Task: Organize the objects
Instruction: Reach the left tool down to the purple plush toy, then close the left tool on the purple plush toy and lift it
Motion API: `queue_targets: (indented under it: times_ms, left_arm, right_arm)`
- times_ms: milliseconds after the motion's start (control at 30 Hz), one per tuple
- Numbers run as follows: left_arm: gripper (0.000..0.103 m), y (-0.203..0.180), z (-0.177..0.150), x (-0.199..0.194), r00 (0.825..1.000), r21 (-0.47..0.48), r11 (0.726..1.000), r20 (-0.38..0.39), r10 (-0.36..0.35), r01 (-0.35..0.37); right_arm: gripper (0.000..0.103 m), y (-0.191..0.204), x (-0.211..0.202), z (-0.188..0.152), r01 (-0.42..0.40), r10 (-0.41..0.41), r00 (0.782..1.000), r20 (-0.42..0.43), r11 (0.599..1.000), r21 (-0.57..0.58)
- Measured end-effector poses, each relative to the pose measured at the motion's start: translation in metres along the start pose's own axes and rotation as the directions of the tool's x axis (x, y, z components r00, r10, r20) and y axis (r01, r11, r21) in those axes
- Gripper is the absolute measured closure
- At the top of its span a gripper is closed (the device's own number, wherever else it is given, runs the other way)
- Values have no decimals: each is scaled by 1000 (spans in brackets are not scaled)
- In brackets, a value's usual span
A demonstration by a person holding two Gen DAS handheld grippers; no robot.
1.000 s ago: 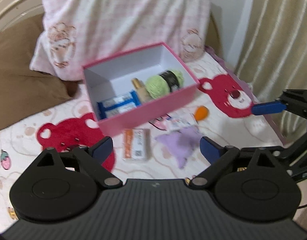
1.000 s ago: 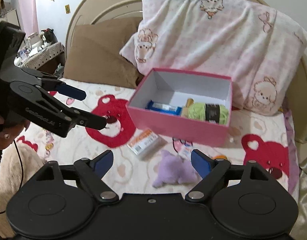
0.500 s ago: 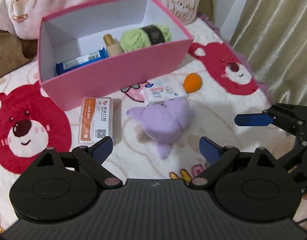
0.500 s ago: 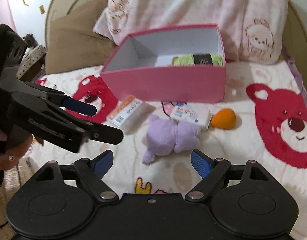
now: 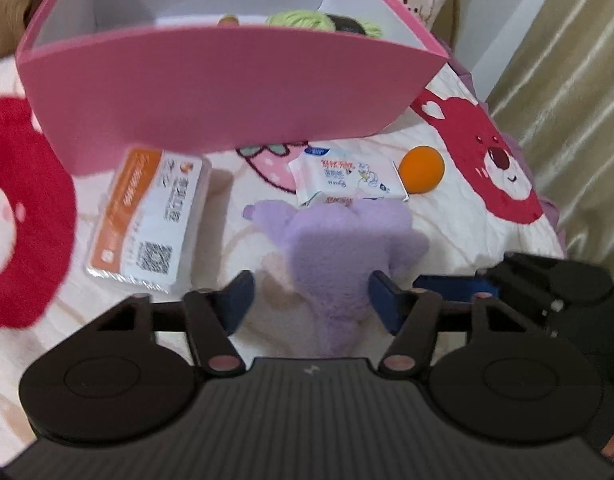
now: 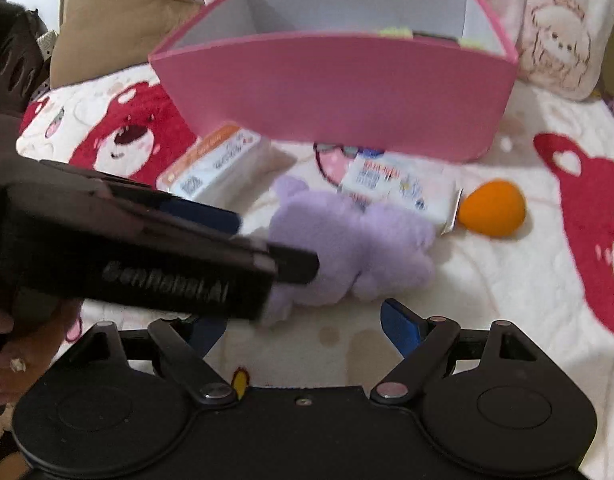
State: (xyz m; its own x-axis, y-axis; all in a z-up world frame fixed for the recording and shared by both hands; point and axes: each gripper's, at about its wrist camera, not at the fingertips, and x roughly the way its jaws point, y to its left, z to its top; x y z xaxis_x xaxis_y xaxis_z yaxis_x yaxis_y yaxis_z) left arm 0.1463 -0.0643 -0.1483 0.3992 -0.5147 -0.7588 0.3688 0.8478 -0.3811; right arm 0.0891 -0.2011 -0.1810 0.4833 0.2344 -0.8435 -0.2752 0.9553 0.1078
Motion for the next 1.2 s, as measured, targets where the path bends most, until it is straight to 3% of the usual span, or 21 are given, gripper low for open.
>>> queue_targets:
  times_ms: [67, 100, 233, 333, 467, 533, 633, 767, 933, 1067, 1133, 1200]
  left_arm:
    - [64, 4, -2, 2, 998, -38, 998, 6, -59, 59]
    - [66, 4, -2, 2, 997, -46, 995, 4, -83, 83]
    - [69, -3, -6, -2, 993, -27, 993, -1, -116, 116]
    - [70, 3, -8, 0, 970, -145, 963, -54, -236, 226]
    - [70, -1, -13, -2, 958, -171, 950, -77, -278, 262]
    - [69, -5, -12, -4, 962, -143, 959, -82, -259, 246]
    - [66, -5, -9, -11, 978, -87, 977, -53, -202, 197]
    - [66, 7, -5, -19, 988, -71, 986, -10, -153, 152]
    - [66, 26, -2, -17, 995, -90, 991, 13, -103, 103]
    - [55, 34, -4, -12, 983, -180, 966, 28, -184, 186]
    - [55, 27, -7, -7, 981, -165, 968, 12, -192, 191]
    - [55, 18, -10, -2, 985, -126, 977, 3, -173, 172]
  right_arm:
    - [17, 2, 1, -3, 8, -8, 1000, 4, 1000, -22]
    - [17, 3, 2, -4, 20, -19, 1000, 12, 999, -35]
    - [17, 0, 2, -2, 24, -23, 999, 35, 1000, -18]
    - [16, 1, -2, -4, 46, -44, 997, 56, 999, -27]
    - [17, 1, -2, -9, 57, -55, 998, 41, 998, -36]
    - [22, -1, -1, -12, 63, -62, 997, 39, 998, -30]
    - [55, -8, 0, -13, 75, -74, 997, 29, 997, -7]
    - [64, -11, -6, -15, 59, -58, 997, 58, 998, -9]
    - [68, 4, -11, -22, 51, -45, 997, 62, 993, -105]
    - [69, 18, -15, -34, 103, -93, 994, 63, 977, -185]
    - [68, 17, -11, -37, 153, -148, 988, 42, 971, -181]
    - [45, 10, -7, -36, 214, -212, 977, 24, 966, -146]
